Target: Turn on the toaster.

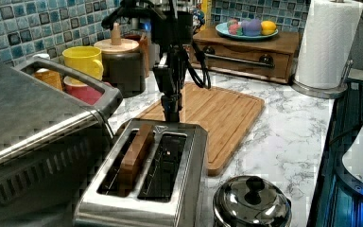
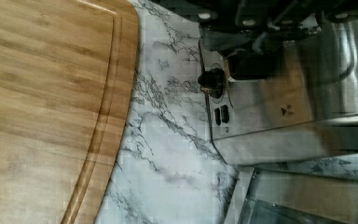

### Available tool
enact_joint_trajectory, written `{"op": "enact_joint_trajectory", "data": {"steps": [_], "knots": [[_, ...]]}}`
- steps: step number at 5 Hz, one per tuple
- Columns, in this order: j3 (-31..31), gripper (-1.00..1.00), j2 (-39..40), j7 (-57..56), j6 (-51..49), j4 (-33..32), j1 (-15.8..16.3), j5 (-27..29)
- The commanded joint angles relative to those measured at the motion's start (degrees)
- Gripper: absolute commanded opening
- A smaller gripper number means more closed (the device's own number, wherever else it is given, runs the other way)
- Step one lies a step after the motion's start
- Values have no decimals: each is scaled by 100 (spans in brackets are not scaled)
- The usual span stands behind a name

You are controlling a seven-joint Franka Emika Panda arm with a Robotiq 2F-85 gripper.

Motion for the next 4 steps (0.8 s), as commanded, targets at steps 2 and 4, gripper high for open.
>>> {"op": "enact_joint_trajectory", "data": {"steps": [2, 4], "knots": [[369, -100, 1885, 143, 377, -476, 426, -23], [461, -100, 1561, 409, 589, -653, 566, -464]]}}
